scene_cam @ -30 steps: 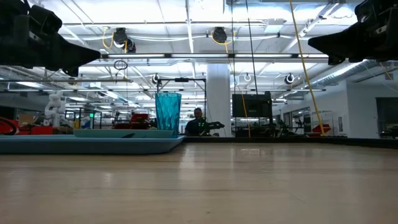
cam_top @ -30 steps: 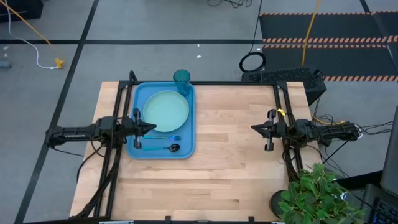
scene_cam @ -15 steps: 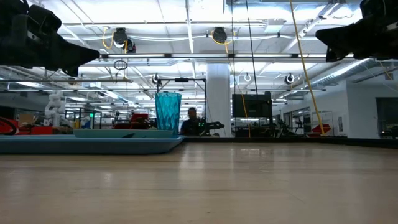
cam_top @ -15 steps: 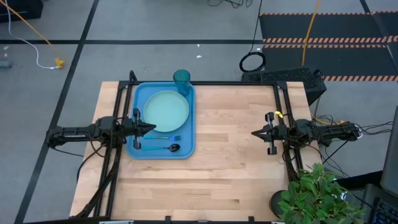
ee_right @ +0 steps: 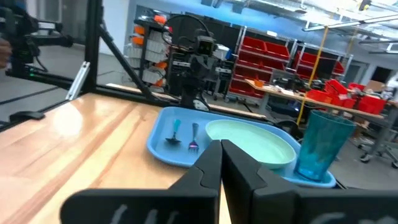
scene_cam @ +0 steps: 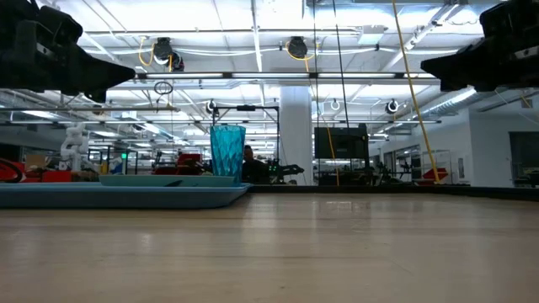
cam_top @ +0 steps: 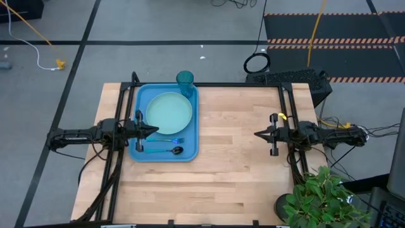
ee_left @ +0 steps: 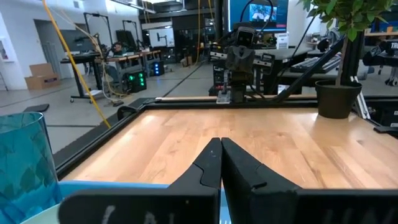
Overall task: Pick and place plate/cup/fork/spoon on tray
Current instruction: Return to Home Position
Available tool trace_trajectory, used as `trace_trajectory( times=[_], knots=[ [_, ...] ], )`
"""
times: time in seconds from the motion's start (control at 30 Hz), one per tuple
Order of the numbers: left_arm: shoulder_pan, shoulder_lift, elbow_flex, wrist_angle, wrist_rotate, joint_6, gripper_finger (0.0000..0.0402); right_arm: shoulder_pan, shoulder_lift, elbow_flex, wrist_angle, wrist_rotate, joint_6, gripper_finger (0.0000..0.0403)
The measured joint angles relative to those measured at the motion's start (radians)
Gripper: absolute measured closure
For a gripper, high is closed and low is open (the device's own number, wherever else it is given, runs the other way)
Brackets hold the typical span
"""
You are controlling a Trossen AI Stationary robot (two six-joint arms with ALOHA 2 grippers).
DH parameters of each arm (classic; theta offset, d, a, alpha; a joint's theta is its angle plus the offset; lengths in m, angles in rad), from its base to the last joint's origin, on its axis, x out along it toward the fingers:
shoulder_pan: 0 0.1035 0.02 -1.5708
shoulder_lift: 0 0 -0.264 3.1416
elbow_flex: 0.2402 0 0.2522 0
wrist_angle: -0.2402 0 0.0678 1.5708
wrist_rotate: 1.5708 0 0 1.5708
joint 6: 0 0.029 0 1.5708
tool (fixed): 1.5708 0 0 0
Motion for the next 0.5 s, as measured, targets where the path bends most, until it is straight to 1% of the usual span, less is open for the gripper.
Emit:
trace_trajectory(
  times=[0.3, 0.4, 0.5],
  knots=[
    [0.0, 0.0, 0.0, 0.0, 0.0, 0.008, 0.0397, -0.026, 0.0, 0.0, -0.009, -0.001, -0.008, 0.0403],
    [0.0, 0.0, 0.0, -0.001, 0.0, 0.011, 0.0392, -0.026, 0.0, 0.0, -0.03, -0.031, -0.03, 0.0403],
    [0.0, 0.001, 0.0, 0.003, 0.0, 0.011, 0.0397, -0.026, 0.0, 0.0, -0.033, -0.04, -0.01, 0.0403]
  ],
)
